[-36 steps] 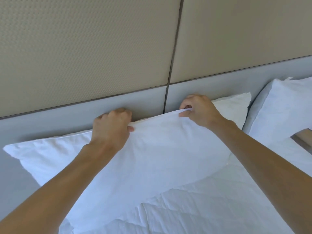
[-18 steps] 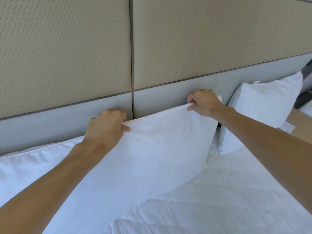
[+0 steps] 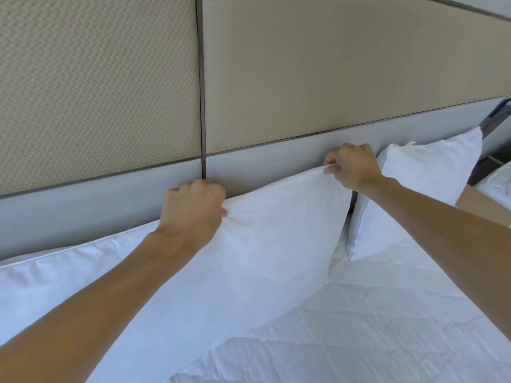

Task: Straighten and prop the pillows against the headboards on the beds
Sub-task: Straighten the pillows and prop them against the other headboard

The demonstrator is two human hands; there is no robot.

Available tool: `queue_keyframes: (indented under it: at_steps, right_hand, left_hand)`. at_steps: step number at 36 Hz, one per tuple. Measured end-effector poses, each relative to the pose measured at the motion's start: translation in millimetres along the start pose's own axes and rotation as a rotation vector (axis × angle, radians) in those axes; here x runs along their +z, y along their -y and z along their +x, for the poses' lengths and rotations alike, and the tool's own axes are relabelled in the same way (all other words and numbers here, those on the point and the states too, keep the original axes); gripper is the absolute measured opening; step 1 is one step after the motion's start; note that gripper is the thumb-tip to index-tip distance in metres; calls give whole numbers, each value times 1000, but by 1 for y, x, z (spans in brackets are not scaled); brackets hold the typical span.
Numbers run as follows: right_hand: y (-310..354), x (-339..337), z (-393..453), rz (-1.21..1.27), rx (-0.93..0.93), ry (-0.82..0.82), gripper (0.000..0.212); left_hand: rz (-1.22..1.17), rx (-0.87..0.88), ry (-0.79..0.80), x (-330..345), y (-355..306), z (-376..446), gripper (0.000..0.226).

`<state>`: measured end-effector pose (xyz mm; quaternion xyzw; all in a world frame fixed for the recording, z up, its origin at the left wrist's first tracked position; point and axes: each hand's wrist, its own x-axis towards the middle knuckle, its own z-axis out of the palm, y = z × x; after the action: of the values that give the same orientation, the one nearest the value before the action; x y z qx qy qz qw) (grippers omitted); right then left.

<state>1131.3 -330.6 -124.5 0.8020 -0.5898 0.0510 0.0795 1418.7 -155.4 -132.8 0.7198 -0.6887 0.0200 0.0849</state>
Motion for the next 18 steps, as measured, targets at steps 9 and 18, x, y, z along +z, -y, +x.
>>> queue_keyframes:
  at_steps: [9,18]
  right_hand:
    - [-8,27,-20,604,141,-135,18]
    - [-27,118,-98,1499,455,26,45]
  left_hand:
    - [60,-47,45,-13,-5,7,24]
    - [-332,169,208,27,-104,68,45]
